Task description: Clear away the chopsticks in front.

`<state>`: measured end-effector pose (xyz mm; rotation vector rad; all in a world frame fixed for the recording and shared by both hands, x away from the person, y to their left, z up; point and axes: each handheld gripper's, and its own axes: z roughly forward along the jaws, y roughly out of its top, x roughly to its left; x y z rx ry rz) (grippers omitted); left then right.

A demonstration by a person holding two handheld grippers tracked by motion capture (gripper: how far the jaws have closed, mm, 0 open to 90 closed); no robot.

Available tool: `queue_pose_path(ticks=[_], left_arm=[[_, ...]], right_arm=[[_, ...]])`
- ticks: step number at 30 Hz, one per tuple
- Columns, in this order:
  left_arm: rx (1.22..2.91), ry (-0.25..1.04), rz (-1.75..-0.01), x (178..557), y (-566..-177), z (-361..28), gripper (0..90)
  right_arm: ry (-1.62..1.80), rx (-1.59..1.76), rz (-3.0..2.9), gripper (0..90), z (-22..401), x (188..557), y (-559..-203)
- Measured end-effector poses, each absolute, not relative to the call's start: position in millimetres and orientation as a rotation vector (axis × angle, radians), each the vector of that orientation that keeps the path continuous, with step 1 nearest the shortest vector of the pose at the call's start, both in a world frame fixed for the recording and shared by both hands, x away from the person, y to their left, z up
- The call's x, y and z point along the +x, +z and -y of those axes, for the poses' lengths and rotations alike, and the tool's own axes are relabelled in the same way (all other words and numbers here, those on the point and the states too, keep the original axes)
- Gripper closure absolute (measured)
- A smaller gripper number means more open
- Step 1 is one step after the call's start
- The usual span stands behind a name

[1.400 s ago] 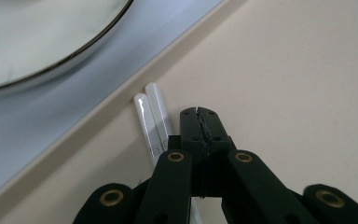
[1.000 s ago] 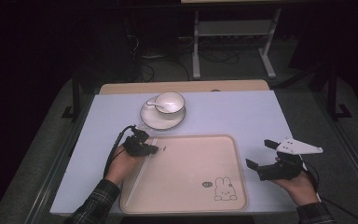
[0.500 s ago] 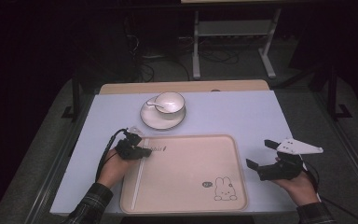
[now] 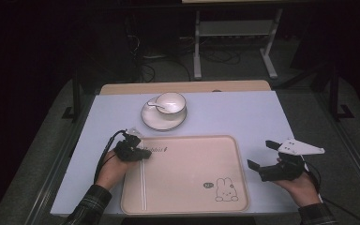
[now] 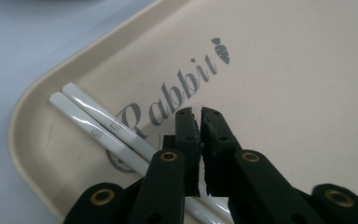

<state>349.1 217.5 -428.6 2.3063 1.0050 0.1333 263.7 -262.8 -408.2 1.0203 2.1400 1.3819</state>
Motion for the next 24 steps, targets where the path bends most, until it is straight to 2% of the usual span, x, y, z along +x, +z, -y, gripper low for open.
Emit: queue_pose_path(ticks=[4,9,15,19,24], left_arm=[[2.278,0.153,-0.961,342,-418,-219,74.7],[2.231,0.223,-0.891,326,-405,-228,45.4],[2.132,0.318,-0.845,303,-396,-249,23.3],[2.069,0.363,-0.839,289,-396,-265,14.6],[2.041,0.376,-0.863,278,-403,-279,12.3]], right_arm=[[1.381,1.021,-2.139,0.0,263,264,-408],[1.383,1.020,-2.140,0.0,263,264,-408],[1.386,1.015,-2.146,0.0,262,263,-408],[1.396,1.007,-2.146,0.0,262,263,-408],[1.396,1.002,-2.151,0.0,260,263,-408]])
